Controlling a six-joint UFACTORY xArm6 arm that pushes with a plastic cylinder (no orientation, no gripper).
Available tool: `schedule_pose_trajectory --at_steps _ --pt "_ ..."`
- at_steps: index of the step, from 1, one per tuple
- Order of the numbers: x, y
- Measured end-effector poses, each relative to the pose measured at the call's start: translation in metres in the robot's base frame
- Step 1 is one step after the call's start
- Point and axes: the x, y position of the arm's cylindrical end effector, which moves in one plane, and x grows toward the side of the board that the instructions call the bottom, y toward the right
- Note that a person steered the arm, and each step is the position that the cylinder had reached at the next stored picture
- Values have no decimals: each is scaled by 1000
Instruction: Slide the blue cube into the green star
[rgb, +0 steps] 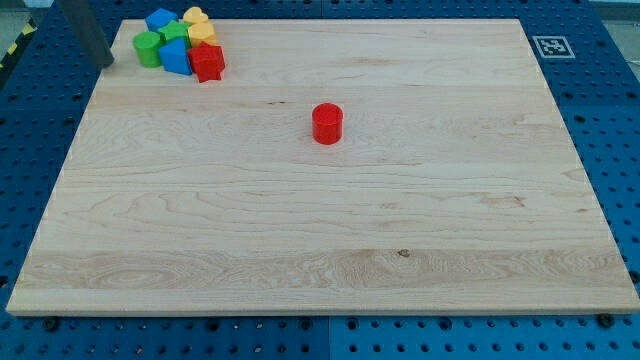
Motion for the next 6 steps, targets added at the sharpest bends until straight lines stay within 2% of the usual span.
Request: schedule_pose_trajectory --at_steps 1,2,4,6 --pt "-42 5" --pt "-91 37" --pt "-91 51" --pt "-62 85"
